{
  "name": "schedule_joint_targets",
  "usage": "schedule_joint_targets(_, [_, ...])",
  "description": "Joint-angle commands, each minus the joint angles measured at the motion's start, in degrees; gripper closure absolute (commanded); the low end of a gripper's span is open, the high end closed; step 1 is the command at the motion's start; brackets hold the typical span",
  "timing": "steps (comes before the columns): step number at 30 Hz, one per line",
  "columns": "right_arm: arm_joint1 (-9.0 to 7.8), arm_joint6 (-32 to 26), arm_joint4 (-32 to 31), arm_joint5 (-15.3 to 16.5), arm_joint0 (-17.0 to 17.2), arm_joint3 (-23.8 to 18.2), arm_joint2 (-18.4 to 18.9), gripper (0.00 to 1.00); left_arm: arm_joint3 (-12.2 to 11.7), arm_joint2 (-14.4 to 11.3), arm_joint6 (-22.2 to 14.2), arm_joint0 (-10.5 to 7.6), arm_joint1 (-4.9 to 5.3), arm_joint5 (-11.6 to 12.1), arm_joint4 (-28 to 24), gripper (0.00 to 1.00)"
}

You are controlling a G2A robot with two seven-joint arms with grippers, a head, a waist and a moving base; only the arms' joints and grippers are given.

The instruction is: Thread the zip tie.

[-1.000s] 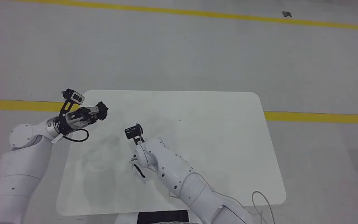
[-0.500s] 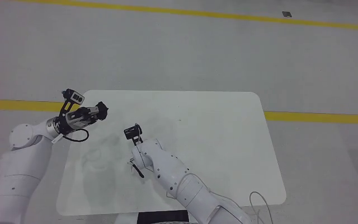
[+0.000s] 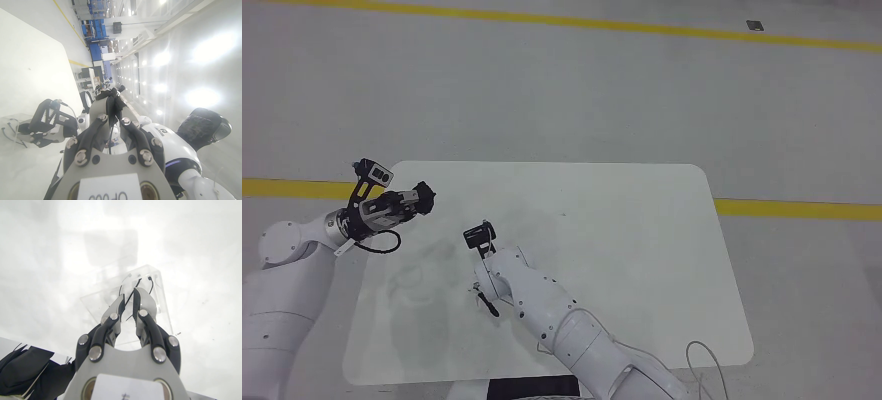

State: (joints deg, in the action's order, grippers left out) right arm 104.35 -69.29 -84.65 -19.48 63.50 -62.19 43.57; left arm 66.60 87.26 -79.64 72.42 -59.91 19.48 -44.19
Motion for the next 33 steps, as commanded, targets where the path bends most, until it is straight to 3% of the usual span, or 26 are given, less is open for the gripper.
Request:
schedule_joint_targets(1, [0.02,-0.09,-0.24,0.00,-0.05,0.10,-0.03,0.86,0.00,0.00,0.00,0.00,0.00,0.00,0.00,1.00])
schedule_joint_targets(27, [0.23,-0.68,-0.12,0.00,-0.95,1.58,-1.68,0.85,0.00,0.00,0.00,0.00,0.00,0.00,0.00,1.00])
schedule_joint_targets(31, [0.28,-0.63,-0.07,0.00,-1.08,1.84,-1.76,1.00,0.00,0.00,0.00,0.00,0.00,0.00,0.00,1.00])
schedule_joint_targets(33, [0.30,-0.61,-0.07,0.00,-1.12,1.91,-1.78,1.00,0.00,0.00,0.00,0.00,0.00,0.00,0.00,1.00])
